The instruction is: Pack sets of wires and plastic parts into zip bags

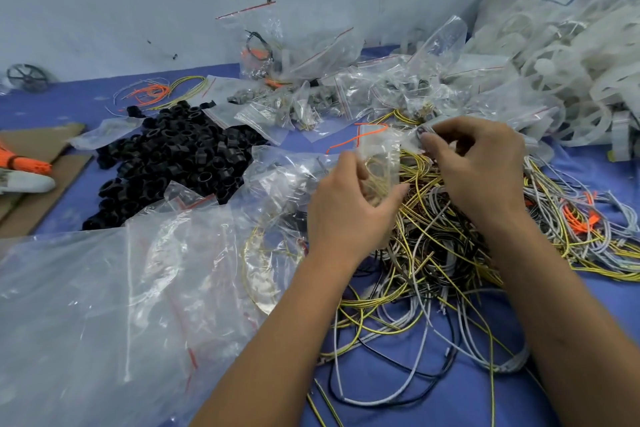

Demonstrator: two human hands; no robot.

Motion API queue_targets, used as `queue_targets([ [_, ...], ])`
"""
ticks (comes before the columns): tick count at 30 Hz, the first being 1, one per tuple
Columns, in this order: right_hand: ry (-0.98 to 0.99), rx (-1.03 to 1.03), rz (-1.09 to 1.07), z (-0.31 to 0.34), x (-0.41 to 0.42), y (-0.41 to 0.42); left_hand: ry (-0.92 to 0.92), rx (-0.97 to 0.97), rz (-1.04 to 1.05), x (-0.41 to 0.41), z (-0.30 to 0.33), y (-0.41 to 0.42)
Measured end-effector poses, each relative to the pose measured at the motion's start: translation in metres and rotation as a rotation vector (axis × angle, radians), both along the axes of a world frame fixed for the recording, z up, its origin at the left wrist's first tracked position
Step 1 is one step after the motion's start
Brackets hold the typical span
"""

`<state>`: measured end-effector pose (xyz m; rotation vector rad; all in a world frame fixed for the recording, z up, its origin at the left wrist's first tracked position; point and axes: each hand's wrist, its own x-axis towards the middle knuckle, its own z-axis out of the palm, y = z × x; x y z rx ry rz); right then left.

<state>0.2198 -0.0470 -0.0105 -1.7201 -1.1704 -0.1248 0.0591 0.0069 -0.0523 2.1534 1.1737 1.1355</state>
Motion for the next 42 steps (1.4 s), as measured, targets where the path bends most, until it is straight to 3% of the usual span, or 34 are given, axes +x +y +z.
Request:
queue_targets([
  [4,0.382,0.212,0.356,0.006,-0.005,0.001,0.05,-0.048,0.077,-0.002,-0.004,0.007],
  [7,0.712,0.243,0.471,0.008,-0.004,0.002,0.139,-0.052,0.113,-0.002,-0.003,0.005],
  [13,0.94,0.158,0.502,0.003,0.001,0.004,0.176,-0.034,0.156,-0.003,-0.006,0.007],
  [16,0.933,0.125,0.464,0.003,0.0,0.003,0.106,-0.087,0.138,-0.004,-0.007,0.01],
  [18,0.815,0.187,0.39,0.005,-0.002,0.002,0.068,-0.118,0.136,-0.006,-0.007,0.011],
  [21,0.318,0.285,0.211,0.005,0.001,-0.001,0.023,-0.141,0.13,-0.007,-0.007,0.012],
  [23,-0.001,0.155,0.097,0.003,0.001,-0.001,0.018,-0.131,0.125,-0.006,-0.006,0.011],
  [25,-0.12,-0.045,0.039,-0.001,0.0,0.0,0.073,-0.1,0.127,-0.005,-0.005,0.009],
  [29,-0.08,-0.139,0.033,-0.006,-0.001,0.002,0.207,-0.059,0.131,-0.003,-0.005,0.008],
  [34,0.08,0.158,-0.073,0.0,0.008,0.0,0.153,-0.102,0.116,-0.005,-0.005,0.01],
  [39,0.494,0.314,0.127,0.002,0.005,0.003,-0.006,-0.183,0.076,-0.009,-0.006,0.013],
  [42,0.614,0.32,0.196,0.003,0.002,0.002,-0.148,-0.204,0.044,-0.01,-0.004,0.013],
])
